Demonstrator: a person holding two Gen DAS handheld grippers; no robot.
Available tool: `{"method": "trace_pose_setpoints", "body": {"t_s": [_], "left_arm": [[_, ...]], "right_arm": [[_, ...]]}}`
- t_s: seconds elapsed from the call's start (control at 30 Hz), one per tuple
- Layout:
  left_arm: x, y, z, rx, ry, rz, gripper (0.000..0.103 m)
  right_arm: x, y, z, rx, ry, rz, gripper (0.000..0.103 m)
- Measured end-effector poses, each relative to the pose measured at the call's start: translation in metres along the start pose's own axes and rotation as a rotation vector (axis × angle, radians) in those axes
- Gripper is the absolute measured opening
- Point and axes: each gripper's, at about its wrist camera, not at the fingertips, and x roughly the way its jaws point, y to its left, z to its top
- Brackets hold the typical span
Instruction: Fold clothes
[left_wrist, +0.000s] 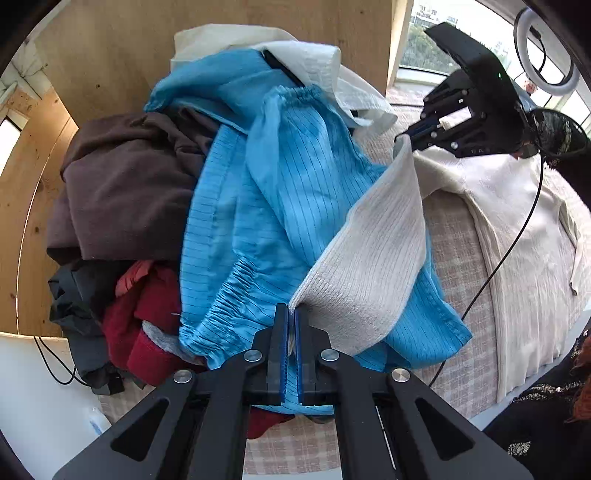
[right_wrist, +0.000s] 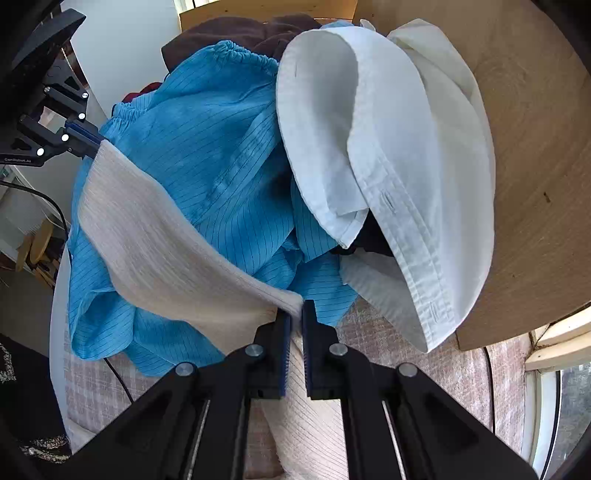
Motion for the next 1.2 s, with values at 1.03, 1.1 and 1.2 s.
{"method": "trace_pose_setpoints", "body": {"t_s": [1.03,1.1,1.2], "left_arm": [[-0.002,-0.02,0.0,0.029,0.063,-0.104,0.003],[-0.005,-0.017,0.002,0.021,0.058,-0.101,0.003],[-0.006,-0.015,0.002,0.012,0.059,-0.099,0.003]], "right_arm": [[-0.056,-0.071,-0.097,0.29,0.161,-0.202,0.034],[-0.046,-0.059,-0.094,0.171,0.203,-0.223,0.048],[-0.028,-0.05,-0.089,0.036,0.266,-0.291,0.048]]}}
